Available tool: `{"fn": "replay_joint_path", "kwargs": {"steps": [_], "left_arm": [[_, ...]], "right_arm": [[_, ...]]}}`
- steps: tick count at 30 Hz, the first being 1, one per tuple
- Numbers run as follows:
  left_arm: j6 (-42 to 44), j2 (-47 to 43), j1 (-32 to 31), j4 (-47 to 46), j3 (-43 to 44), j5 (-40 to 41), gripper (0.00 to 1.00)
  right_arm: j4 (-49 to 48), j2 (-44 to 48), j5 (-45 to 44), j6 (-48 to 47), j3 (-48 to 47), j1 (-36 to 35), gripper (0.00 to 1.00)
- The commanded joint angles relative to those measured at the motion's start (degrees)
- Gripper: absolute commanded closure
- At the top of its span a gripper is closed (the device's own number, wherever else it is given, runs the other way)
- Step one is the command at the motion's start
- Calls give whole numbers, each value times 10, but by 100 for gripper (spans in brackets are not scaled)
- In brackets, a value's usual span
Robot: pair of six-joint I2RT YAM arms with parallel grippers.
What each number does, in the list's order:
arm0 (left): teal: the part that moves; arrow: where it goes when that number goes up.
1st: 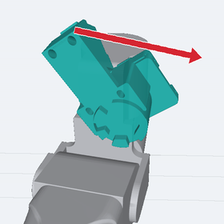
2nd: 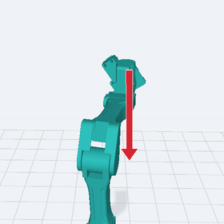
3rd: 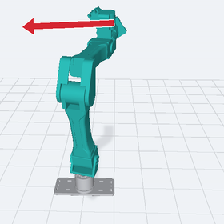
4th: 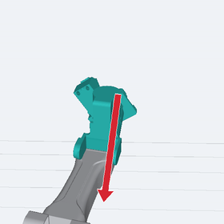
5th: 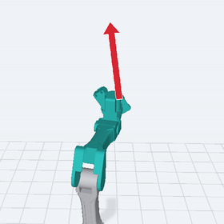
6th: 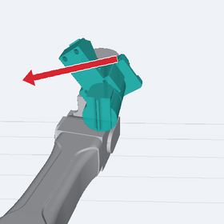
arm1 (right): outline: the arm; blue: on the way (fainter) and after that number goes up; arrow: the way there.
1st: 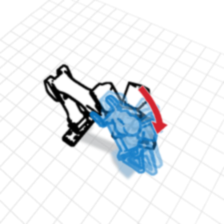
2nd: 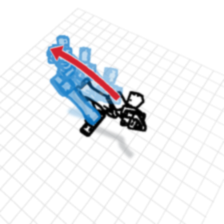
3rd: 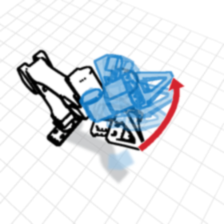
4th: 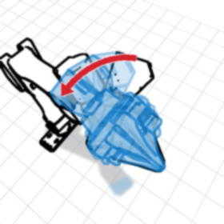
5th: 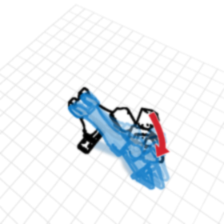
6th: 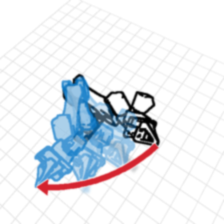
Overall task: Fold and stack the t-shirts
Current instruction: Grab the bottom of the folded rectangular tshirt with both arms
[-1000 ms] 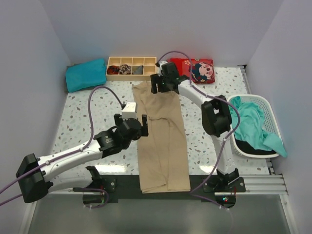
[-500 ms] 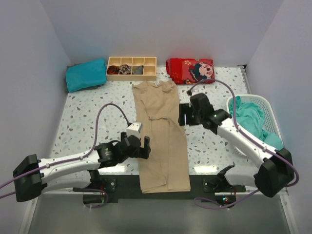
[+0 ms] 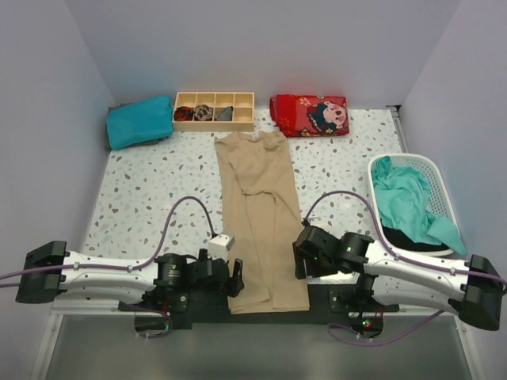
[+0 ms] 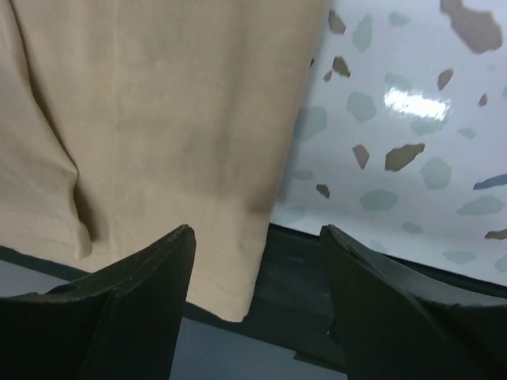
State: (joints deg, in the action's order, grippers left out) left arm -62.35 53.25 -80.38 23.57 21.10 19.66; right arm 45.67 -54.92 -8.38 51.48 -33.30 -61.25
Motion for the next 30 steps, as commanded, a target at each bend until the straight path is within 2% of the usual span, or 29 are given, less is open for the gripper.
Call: {"fn": "replay_joint_path", "kwargs": {"steps": [1, 5, 10, 16, 17, 20, 25, 30], "left_arm": [[-80, 9, -57, 4, 10, -26, 6], [-89, 33, -73, -2, 7, -38, 5], [-93, 53, -78, -12, 9, -20, 8], [-102, 58, -80, -51, -13, -49, 30], [-103, 58, -80, -65, -18, -53, 38], [-105, 60, -80, -75, -25, -61, 48], [-109, 65, -84, -78, -24, -74, 56], [-124, 71, -105, -66, -23, -86, 60]], "right_arm": [[25, 9, -9, 110, 16, -54, 32], [28, -15, -3, 133, 17, -101, 32], [18, -20, -2, 156, 31, -116, 32], [-9, 11, 17, 182, 71, -116, 36], [-16, 11, 20, 180, 73, -116, 39], [-39, 2, 26, 173, 79, -116, 43], [-118, -20, 71, 157, 95, -116, 48], [-136, -40, 83, 141, 96, -120, 52]]}}
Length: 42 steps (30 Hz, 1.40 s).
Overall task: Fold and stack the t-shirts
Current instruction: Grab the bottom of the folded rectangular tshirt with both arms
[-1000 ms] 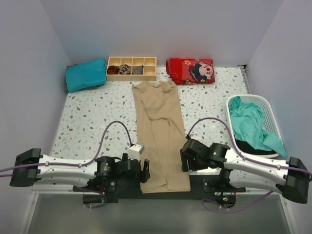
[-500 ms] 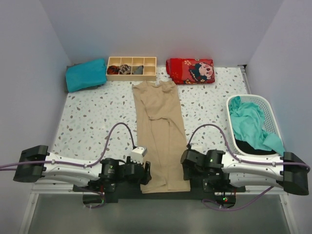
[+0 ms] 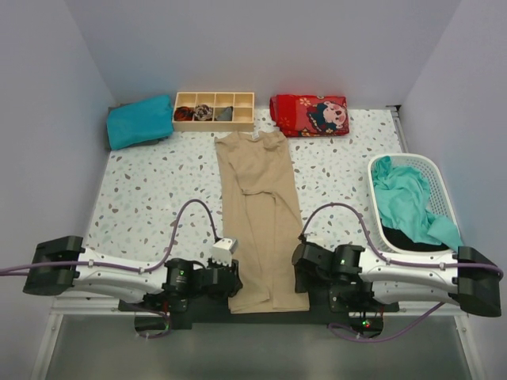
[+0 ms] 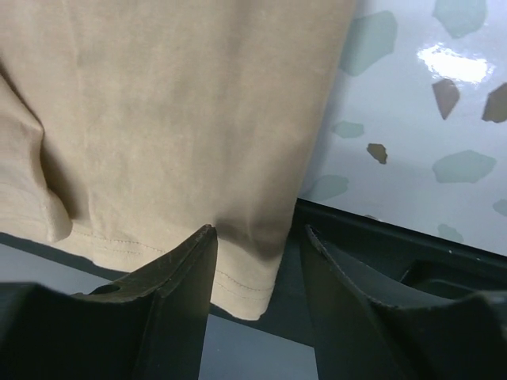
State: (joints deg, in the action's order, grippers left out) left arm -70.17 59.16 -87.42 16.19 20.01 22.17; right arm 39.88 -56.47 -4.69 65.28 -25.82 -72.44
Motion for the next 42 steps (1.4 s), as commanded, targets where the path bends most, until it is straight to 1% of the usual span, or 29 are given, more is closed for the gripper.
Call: {"fn": "replay_joint_path", "kwargs": {"steps": [1, 2, 3, 5, 7, 9, 11, 15, 18, 19, 21, 22, 23, 24, 25, 27, 28, 29, 33, 34, 38, 42], "left_arm": [[-54, 13, -37, 12, -9, -111, 60], [-58, 13, -45, 25, -9, -113, 59], [-68, 13, -49, 31, -7, -114, 54], [-77, 11, -63, 53, -1, -117, 43], [-88, 8, -83, 68, 8, -116, 43], [-99, 6, -93, 89, 17, -114, 37], [-103, 4, -107, 98, 20, -117, 34], [-127, 12, -135, 90, 21, -126, 34], [-129, 31, -142, 103, 30, -111, 32], [-129, 34, -141, 106, 33, -106, 33], [-134, 43, -141, 112, 40, -93, 39], [-138, 45, -141, 124, 42, -88, 52], [-143, 47, -141, 131, 42, -79, 58], [-154, 50, -141, 137, 42, -74, 63], [-160, 50, -141, 147, 43, -68, 75], [-173, 51, -141, 158, 48, -47, 87], [-178, 51, -141, 176, 51, -37, 97], [-183, 51, -141, 184, 60, -17, 100], [-190, 43, -141, 242, 106, 51, 100], [-190, 40, -141, 263, 116, 79, 100], [-177, 39, -140, 296, 165, 125, 100], [-181, 41, -135, 322, 188, 156, 100]], "right_arm": [[-81, -23, 60, 1, 22, -10, 54], [-81, -23, 63, 1, 22, -10, 54], [-81, -22, 65, 1, 22, -10, 54], [-84, -20, 78, 0, 23, -13, 51], [-72, -12, 79, 5, 20, -17, 48], [-60, -1, 74, 9, 20, -20, 46], [-39, 7, 68, 19, 21, -21, 44], [-7, 23, 59, 30, 22, -26, 41], [-2, 25, 54, 27, 17, -26, 41], [-9, 16, 55, 24, 17, -26, 44], [-16, 6, 58, 20, 15, -27, 52], [-18, -5, 57, 19, 13, -26, 58], [-21, -9, 57, 15, 10, -28, 62], [-23, -12, 52, 13, 9, -27, 75], [-23, -15, 49, 9, 6, -27, 79], [-25, -22, 49, 0, -5, -29, 85], [-21, -23, 34, -8, -11, -28, 91], [-15, -23, 26, -11, -23, -28, 92], [-6, -7, -15, -47, -59, -28, 93], [-4, -2, -30, -59, -73, -29, 93], [20, 14, -58, -84, -106, -28, 90], [38, 16, -91, -102, -132, -28, 89]]}}
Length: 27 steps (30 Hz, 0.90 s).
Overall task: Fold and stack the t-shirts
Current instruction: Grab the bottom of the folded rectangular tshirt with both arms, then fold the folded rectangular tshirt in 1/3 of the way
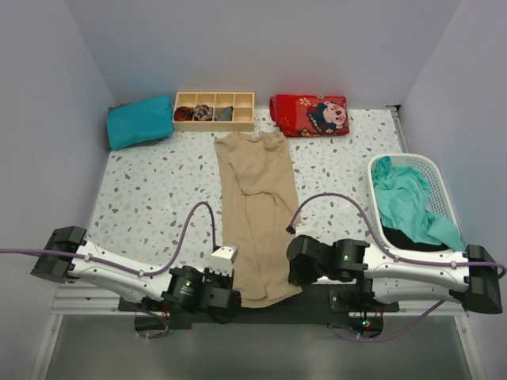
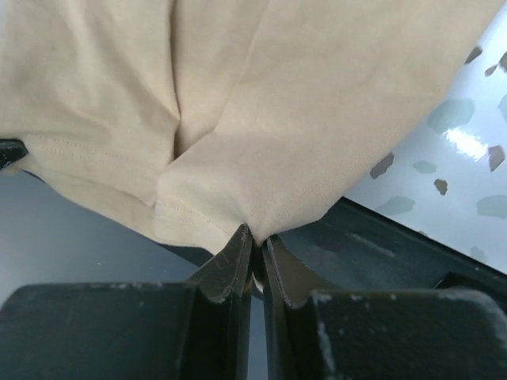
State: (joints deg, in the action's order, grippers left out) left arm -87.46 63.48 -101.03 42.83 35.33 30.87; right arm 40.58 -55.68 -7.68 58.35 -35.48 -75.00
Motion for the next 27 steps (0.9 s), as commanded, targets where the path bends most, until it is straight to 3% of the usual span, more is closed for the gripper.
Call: {"fn": "replay_joint_path", "kwargs": {"steps": [1, 4, 13, 19, 27], "left_arm": [[-10, -3, 5, 62, 39, 80, 100], [-8, -9, 36, 73, 47, 103, 100], [168, 7, 202, -11, 81, 161, 100], [293, 33, 298, -92, 98, 173, 99], [420, 64, 425, -230, 98, 108, 92]], "right_arm": [[32, 7, -70, -38, -46, -2, 89], [37, 1, -116, -62, -73, -3, 86], [8, -83, -282, -179, -156, 38, 81], [-100, -130, -242, -292, -166, 182, 83], [-165, -265, -172, -380, -241, 262, 83]]}}
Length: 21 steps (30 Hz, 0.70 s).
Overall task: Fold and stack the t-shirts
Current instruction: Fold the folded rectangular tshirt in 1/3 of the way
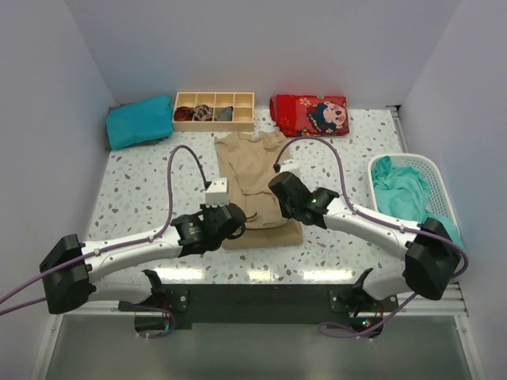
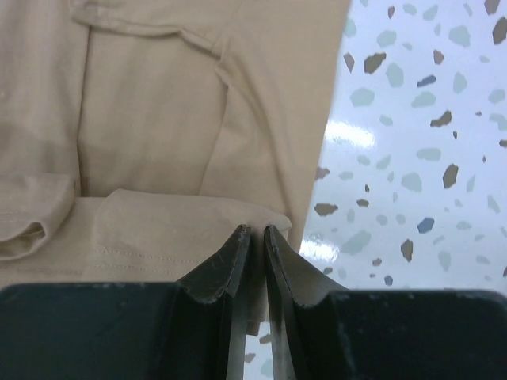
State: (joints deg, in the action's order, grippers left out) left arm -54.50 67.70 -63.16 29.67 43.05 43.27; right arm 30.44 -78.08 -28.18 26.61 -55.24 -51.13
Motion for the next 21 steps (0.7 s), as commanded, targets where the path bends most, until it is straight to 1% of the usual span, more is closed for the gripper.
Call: {"fn": "replay_joint_path", "kwargs": {"steps": [1, 2, 7, 11, 12, 14, 16, 18, 19, 20, 21], "left_arm": [[111, 40, 55, -110, 23, -24, 92], [116, 50, 73, -123, 27, -30, 91], [149, 115, 119, -162, 41, -67, 90], [169, 150, 145, -191, 50, -83, 90], [176, 156, 151, -194, 55, -86, 90], [187, 172, 162, -206, 59, -86, 87], [200, 186, 171, -213, 66, -82, 87], [219, 204, 178, -219, 73, -78, 82], [225, 211, 186, -223, 78, -78, 71], [230, 219, 189, -219, 86, -80, 65], [236, 234, 194, -214, 106, -79, 36]], "right_arm": [[-66, -54, 41, -66, -50, 37, 83], [-72, -64, 47, -71, -56, 42, 84], [-85, -119, 59, -86, -92, 71, 85], [-79, -147, 43, -93, -119, 85, 87], [-78, -151, 30, -93, -126, 89, 89], [-75, -167, 16, -92, -133, 95, 88], [-70, -184, -8, -87, -145, 105, 88], [-72, -196, -6, -88, -159, 118, 87], [-71, -204, 1, -88, -165, 121, 86], [-72, -207, 12, -101, -175, 122, 84], [-63, -209, 22, -106, -187, 123, 81]]}}
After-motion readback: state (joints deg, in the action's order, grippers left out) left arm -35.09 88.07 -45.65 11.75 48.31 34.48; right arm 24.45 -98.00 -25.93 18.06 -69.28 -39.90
